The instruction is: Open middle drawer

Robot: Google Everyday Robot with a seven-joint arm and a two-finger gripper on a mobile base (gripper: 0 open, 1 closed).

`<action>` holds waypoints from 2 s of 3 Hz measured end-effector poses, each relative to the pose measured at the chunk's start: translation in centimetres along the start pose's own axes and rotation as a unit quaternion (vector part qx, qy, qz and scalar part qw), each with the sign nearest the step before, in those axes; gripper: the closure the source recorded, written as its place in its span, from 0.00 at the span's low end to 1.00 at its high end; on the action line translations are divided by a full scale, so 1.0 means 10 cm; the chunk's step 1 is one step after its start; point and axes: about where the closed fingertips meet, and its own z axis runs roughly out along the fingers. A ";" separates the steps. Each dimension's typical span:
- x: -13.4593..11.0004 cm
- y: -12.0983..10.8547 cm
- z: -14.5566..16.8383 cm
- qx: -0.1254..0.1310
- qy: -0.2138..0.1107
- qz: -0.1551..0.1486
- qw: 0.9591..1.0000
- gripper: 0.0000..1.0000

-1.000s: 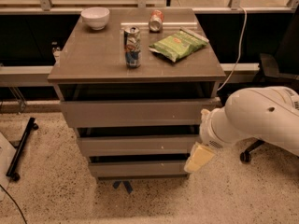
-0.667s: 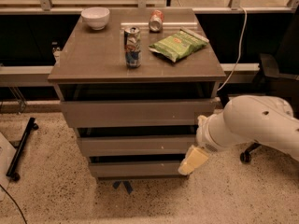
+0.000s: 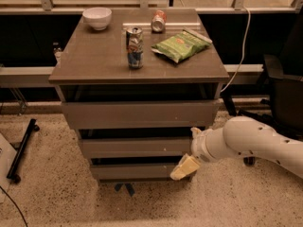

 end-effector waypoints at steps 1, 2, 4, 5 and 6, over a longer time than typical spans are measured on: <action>0.06 -0.07 0.32 -0.009 -0.033 -0.003 0.999 0.00; 0.15 -0.19 0.58 -0.014 -0.048 -0.001 0.999 0.00; 0.38 -0.50 1.04 -0.024 -0.061 0.018 0.998 0.00; 0.49 -0.64 1.29 -0.035 -0.060 0.034 0.997 0.00; 0.57 -0.81 1.62 -0.053 -0.064 0.050 0.995 0.00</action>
Offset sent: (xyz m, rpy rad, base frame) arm 0.0551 0.0031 -0.0851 0.1299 -0.0356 0.0269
